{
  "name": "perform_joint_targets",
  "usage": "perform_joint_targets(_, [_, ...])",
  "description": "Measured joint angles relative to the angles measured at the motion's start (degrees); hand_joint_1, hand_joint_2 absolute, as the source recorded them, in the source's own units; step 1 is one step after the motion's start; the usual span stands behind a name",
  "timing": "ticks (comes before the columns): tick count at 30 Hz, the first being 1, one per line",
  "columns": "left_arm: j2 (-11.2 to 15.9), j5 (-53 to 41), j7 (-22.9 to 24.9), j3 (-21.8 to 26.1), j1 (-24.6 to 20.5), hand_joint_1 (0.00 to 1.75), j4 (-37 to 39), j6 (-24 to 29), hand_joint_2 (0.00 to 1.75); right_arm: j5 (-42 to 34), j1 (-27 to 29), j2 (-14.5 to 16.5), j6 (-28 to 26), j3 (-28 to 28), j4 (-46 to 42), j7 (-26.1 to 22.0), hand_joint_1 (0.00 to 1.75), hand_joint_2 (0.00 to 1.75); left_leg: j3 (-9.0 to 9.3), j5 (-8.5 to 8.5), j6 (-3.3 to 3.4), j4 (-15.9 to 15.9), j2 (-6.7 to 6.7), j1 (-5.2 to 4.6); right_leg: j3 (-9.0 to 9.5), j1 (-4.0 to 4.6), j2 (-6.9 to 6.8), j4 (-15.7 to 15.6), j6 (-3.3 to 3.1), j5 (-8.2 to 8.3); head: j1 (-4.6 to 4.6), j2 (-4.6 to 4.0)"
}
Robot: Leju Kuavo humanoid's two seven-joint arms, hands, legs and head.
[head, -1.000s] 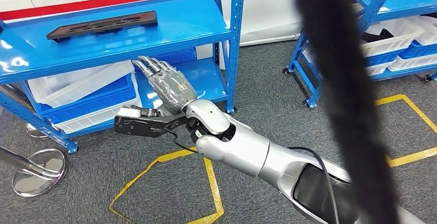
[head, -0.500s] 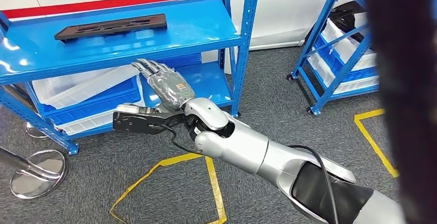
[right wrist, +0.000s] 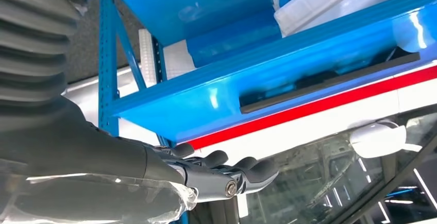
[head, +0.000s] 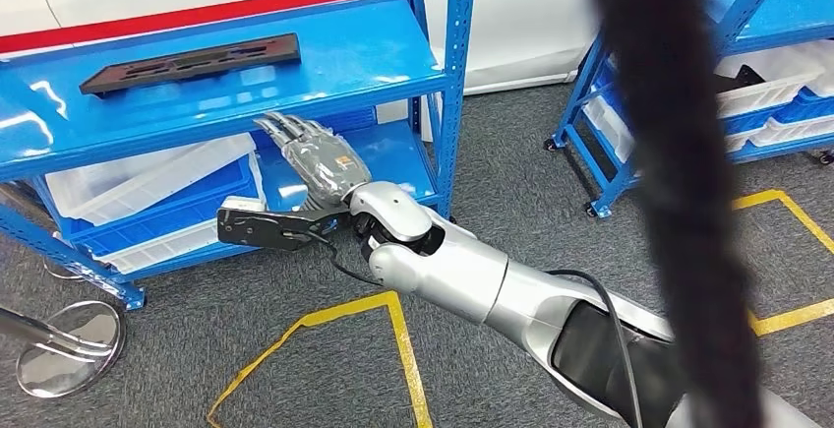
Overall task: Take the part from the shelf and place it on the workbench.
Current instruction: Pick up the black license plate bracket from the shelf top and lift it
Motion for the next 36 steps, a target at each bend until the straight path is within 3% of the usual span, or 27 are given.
perform_joint_targets(2, [0.0, -0.1, 0.1, 0.0, -0.1, 0.00, 0.0, 0.0, 0.00, 0.4, -0.3, 0.0, 0.0, 0.0, 0.4, -0.1, 0.00, 1.75, 2.19, 1.30, 0.43, -4.7, -0.04, -0.34, 0.30, 0.10, 0.02, -0.1, 0.46, -0.30, -0.05, 0.00])
perform_joint_targets(4, [0.0, -0.1, 0.1, 0.0, -0.2, 0.00, 0.0, -0.1, 0.00, 0.6, -0.6, 0.0, 0.0, 0.0, 0.9, -0.2, 0.00, 1.75, 2.62, 0.84, 0.96, -5.3, -0.12, -0.67, 0.30, 0.19, 0.04, -0.3, 0.90, -0.34, -0.03, 0.00])
perform_joint_targets(7, [0.0, -0.1, 0.3, 0.0, 0.0, 0.00, 0.0, -0.1, 0.00, 0.8, -0.8, 0.0, 0.0, 0.0, 1.4, -0.4, 0.00, 1.75, 3.27, 0.73, 1.89, -5.9, -0.06, -0.26, 0.06, 0.33, -0.05, 0.7, 1.60, -1.32, 0.11, 0.00])
perform_joint_targets(9, [0.0, -0.2, 0.4, 0.0, -0.1, 0.00, 0.0, 0.0, 0.00, 1.0, -1.0, 0.0, 0.0, 0.0, 1.7, -0.5, 0.00, 1.75, 3.83, 0.54, 2.52, -6.2, -0.01, -0.11, -2.44, 0.31, -0.17, 5.9, 1.89, -3.70, 0.24, 0.00])
perform_joint_targets(11, [0.0, -0.2, 0.6, -0.1, -0.2, 0.00, 0.0, 0.0, 0.00, 1.3, -1.0, 0.0, 0.0, 0.0, 2.1, -0.5, 0.00, 1.75, 4.12, 0.22, 2.91, -6.1, -0.02, -0.14, -7.05, 0.32, -0.23, 13.7, 1.98, -6.16, 0.31, 0.00])
perform_joint_targets(12, [0.0, -0.2, 0.6, -0.1, -0.2, 0.00, 0.0, 0.1, 0.00, 1.4, -0.9, 0.0, 0.0, 0.0, 2.4, -0.6, 0.00, 1.75, 4.28, 0.02, 2.96, -6.1, -0.06, -0.15, -8.87, 0.32, -0.25, 16.1, 1.97, -6.27, 0.31, 0.00])
perform_joint_targets(13, [0.0, -0.2, 0.7, -0.2, -0.2, 0.00, 0.0, 0.1, 0.00, 1.5, -0.8, 0.0, 0.1, 0.0, 2.6, -0.7, 0.00, 1.75, 4.47, -0.22, 2.95, -6.0, -0.11, -0.16, -9.78, 0.32, -0.26, 16.6, 1.91, -5.35, 0.31, 0.00])
perform_joint_targets(15, [0.0, -0.2, 0.7, -0.3, -0.1, 0.00, 0.0, 0.1, 0.00, 1.9, -0.9, 0.0, 0.1, 0.0, 3.0, -0.9, 0.00, 1.75, 5.08, -0.94, 2.79, -5.7, -0.25, -0.16, -8.12, 0.33, -0.29, 10.9, 1.54, -0.53, 0.34, 0.00])
perform_joint_targets(17, [0.0, -0.2, 0.7, -0.6, -0.2, 0.00, 0.0, 0.1, 0.00, 2.5, -1.1, 0.1, 0.3, 0.0, 3.4, -1.4, 0.00, 1.75, 5.43, -1.76, 2.39, -5.2, -0.41, -0.28, -4.99, 0.47, -0.26, 3.7, 1.05, 2.76, 0.31, 0.00])
perform_joint_targets(19, [0.0, -0.3, 0.8, -0.8, -0.3, 0.00, 0.0, 0.0, 0.00, 3.3, -1.4, 0.6, 0.4, 0.1, 3.9, -1.9, 0.00, 1.75, 5.36, -2.13, 1.80, -5.1, -0.53, -0.37, -3.66, 0.71, -0.13, 0.9, 0.71, 2.70, 0.22, 0.00])
perform_joint_targets(21, [0.0, -0.4, 0.9, -0.9, -0.3, 0.00, 0.0, -0.1, 0.00, 4.0, -1.5, 1.3, 0.5, 0.1, 4.4, -2.4, 0.00, 1.75, 5.39, -2.35, 1.17, -5.3, -0.48, -0.26, -3.40, 0.65, 0.00, 0.3, 0.35, 2.55, 0.25, 0.00])
perform_joint_targets(23, [-0.1, -0.5, 0.9, -1.0, -0.4, 0.00, 0.0, -0.1, 0.00, 4.7, -1.7, 2.2, 0.6, 0.1, 4.9, -2.8, 0.00, 1.75, 4.53, -3.57, 0.49, -3.3, -0.27, -0.16, -2.97, 0.34, 0.00, -0.1, -0.17, 2.47, 0.21, 0.00])
perform_joint_targets(26, [-0.1, -0.7, 0.9, -1.0, -0.5, 0.00, 0.0, -0.1, 0.00, 5.2, -1.8, 3.4, 0.7, 0.3, 5.8, -3.0, 0.00, 1.75, -0.78, -7.42, -0.35, 6.4, -0.09, 0.03, -2.38, 0.23, -0.16, -0.2, -0.72, 2.04, 0.04, 0.00])
perform_joint_targets(27, [-0.1, -0.7, 0.9, -1.1, -0.5, 0.00, 0.0, -0.1, 0.00, 5.3, -1.8, 3.6, 0.7, 0.4, 6.2, -3.0, 0.00, 1.75, -2.58, -7.91, -0.49, 9.1, -0.08, 0.06, -2.18, 0.24, -0.18, -0.2, -0.77, 1.84, 0.04, 0.00])
perform_joint_targets(28, [-0.1, -0.7, 0.9, -1.1, -0.3, 0.00, 0.0, -0.1, 0.00, 5.3, -1.7, 3.7, 0.7, 0.6, 6.5, -3.0, 0.00, 1.75, -3.53, -7.31, -0.54, 10.0, -0.06, 0.07, -1.93, 0.25, -0.15, -0.2, -0.78, 1.62, 0.04, 0.00])
perform_joint_targets(29, [-0.1, -0.7, 0.9, -1.1, -0.2, 0.00, 0.0, -0.1, 0.00, 5.4, -1.7, 3.9, 0.7, 0.7, 6.8, -3.0, 0.00, 1.75, -3.42, -5.58, -0.49, 8.7, -0.05, 0.07, -1.59, 0.26, -0.11, -0.2, -0.74, 1.36, 0.04, 0.00])
perform_joint_targets(31, [0.0, -0.7, 0.9, -1.1, -0.1, 0.00, 0.0, -0.1, 0.00, 5.4, -1.8, 4.3, 0.7, 0.7, 7.2, -3.0, 0.00, 1.75, -0.65, -0.74, -0.09, 1.4, -0.05, 0.02, -0.82, 0.26, 0.00, -0.2, -0.56, 0.81, 0.05, 0.00])
perform_joint_targets(32, [0.0, -0.7, 0.9, -1.1, -0.1, 0.00, 0.0, -0.1, 0.00, 5.4, -1.9, 4.4, 0.7, 0.7, 7.4, -3.0, 0.00, 1.75, 0.94, 0.82, 0.21, -2.3, -0.06, -0.16, -0.65, 0.34, 0.05, -0.1, -0.38, 0.59, 0.03, 0.00])
perform_joint_targets(33, [0.0, -0.7, 0.9, -1.2, -0.2, 0.00, 0.0, -0.1, 0.00, 5.4, -2.0, 4.6, 0.7, 0.8, 7.5, -3.0, 0.00, 1.75, 1.94, 1.43, 0.53, -4.5, -0.08, -0.33, -0.62, 0.37, 0.08, -0.1, -0.18, 0.45, 0.02, 0.00])
perform_joint_targets(36, [0.0, -0.8, 0.9, -1.3, -0.4, 0.00, 0.0, -0.1, 0.00, 5.7, -2.1, 4.9, 0.7, 0.9, 7.9, -3.2, 0.00, 1.75, 2.59, 0.94, 1.35, -5.9, -0.21, -0.57, -0.61, 0.47, 0.14, -0.4, 0.61, 0.24, 0.05, 0.00])
